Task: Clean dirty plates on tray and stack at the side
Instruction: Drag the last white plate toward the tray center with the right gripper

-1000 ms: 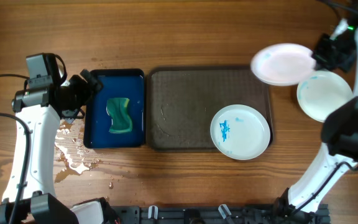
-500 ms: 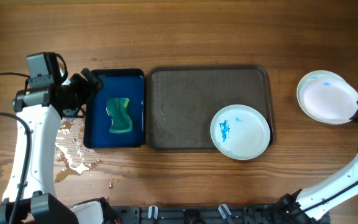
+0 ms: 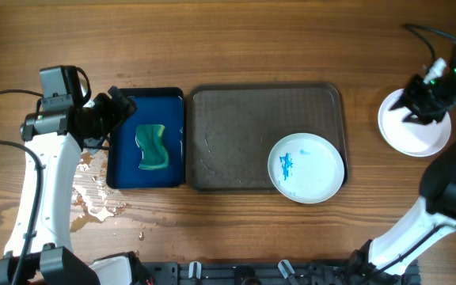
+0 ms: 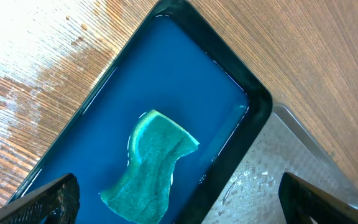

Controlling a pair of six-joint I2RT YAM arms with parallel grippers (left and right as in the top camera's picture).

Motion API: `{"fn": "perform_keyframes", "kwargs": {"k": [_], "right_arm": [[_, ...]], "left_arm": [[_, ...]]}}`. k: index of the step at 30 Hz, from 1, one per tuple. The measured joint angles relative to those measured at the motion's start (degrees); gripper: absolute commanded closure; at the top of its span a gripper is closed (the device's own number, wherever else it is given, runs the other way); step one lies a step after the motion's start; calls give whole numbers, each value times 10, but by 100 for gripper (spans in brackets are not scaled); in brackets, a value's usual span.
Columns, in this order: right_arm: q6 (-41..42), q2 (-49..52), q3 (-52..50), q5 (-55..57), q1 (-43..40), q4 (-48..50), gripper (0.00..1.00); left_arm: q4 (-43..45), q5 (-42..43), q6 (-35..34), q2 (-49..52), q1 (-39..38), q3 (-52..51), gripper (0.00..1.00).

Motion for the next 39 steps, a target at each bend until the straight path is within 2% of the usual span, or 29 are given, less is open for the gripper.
{"fn": "perform_keyframes", "kwargs": {"k": [3,6,10,13,17,18,21,22,24,29,32,37,39], "right_arm": [[32,-75,-5,49,59,-47,53],[68,-128,-73,76,73,-44,51],[116,-236,-267,78,91,10,38],[135,-301,-358,70,113,50,37],[158,-306,-443,31,142,138,37],[168,-306,-468,19,149,166,38],[184,-306,-519,-11,165,222,59],[189,-306,-534,-18,170,243,60],[200,-305,-541,-25,175,254,60],[212,-291,-541,-31,198,265,50],[215,-283,-541,-31,210,268,49],[169,-282,-525,-31,210,239,46],[149,-283,-475,-26,210,203,44]], "left_arm": [[0,0,0,0,0,0,0],[3,0,0,4,0,0,0],[9,0,0,7,0,0,0],[13,0,0,9,0,0,0],[13,0,0,9,0,0,0],[14,0,0,9,0,0,0],[13,0,0,9,0,0,0],[14,0,0,9,0,0,0],[13,0,0,9,0,0,0],[13,0,0,9,0,0,0],[13,0,0,9,0,0,0],[13,0,0,9,0,0,0],[14,0,0,9,0,0,0]]}}
